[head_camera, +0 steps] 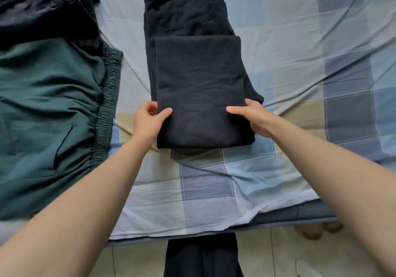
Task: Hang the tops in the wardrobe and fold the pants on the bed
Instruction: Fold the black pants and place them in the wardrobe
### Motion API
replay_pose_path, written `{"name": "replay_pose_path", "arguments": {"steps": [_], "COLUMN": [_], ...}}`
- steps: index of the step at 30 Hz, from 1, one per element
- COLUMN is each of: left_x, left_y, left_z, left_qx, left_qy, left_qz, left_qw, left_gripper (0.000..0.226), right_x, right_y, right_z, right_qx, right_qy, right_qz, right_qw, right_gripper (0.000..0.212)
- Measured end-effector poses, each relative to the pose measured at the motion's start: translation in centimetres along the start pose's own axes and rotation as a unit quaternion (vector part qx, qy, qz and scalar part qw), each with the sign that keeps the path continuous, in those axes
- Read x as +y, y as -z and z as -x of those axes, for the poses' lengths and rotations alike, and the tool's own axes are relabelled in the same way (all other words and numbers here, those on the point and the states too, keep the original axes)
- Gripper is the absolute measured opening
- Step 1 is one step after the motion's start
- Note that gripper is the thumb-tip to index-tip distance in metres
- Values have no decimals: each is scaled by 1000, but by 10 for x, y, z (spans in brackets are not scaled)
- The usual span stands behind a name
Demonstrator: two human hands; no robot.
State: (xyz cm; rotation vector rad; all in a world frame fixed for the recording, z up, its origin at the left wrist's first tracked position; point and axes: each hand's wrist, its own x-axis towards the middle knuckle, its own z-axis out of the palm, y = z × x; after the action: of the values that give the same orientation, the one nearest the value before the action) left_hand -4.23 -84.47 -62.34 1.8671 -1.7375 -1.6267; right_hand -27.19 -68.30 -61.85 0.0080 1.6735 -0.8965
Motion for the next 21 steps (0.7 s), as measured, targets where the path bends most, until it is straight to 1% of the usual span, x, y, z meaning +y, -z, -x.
{"name": "replay_pose_path", "arguments": {"steps": [2,4,5,8,13,15,17,19,21], "left_x": [-1,-4,-8,-26,-75,-98,-118,-131,-138], "left_y": [0,2,4,11,21,23,24,25,26], "left_z": [3,9,14,40,95,118,141,158,165], "left_qx": [-51,-109,-128,-157,-192,-212,-232,-245,-240], "left_qy": [34,97,120,169,236,250,252,236,219], "left_qz": [58,111,120,115,125,120,108,50,-28], "left_qw": [996,983,977,966,944,937,933,939,945], "left_gripper": [28,27,26,29,22,21,19,17,12], "right_x": [4,10,15,33,82,108,135,155,165], "right_y": [2,6,8,12,10,6,3,3,4], "right_z": [2,7,12,32,68,84,99,111,117], "right_qx": [-26,-61,-77,-105,-117,-119,-104,-86,-76], "right_qy": [-11,-31,-41,-79,-138,-165,-180,-182,-182], "right_qz": [10,-1,-10,-32,-34,-31,-24,-14,-16], "right_qw": [1000,998,996,991,983,979,978,979,980], "right_gripper": [43,36,34,32,31,29,27,25,25]}}
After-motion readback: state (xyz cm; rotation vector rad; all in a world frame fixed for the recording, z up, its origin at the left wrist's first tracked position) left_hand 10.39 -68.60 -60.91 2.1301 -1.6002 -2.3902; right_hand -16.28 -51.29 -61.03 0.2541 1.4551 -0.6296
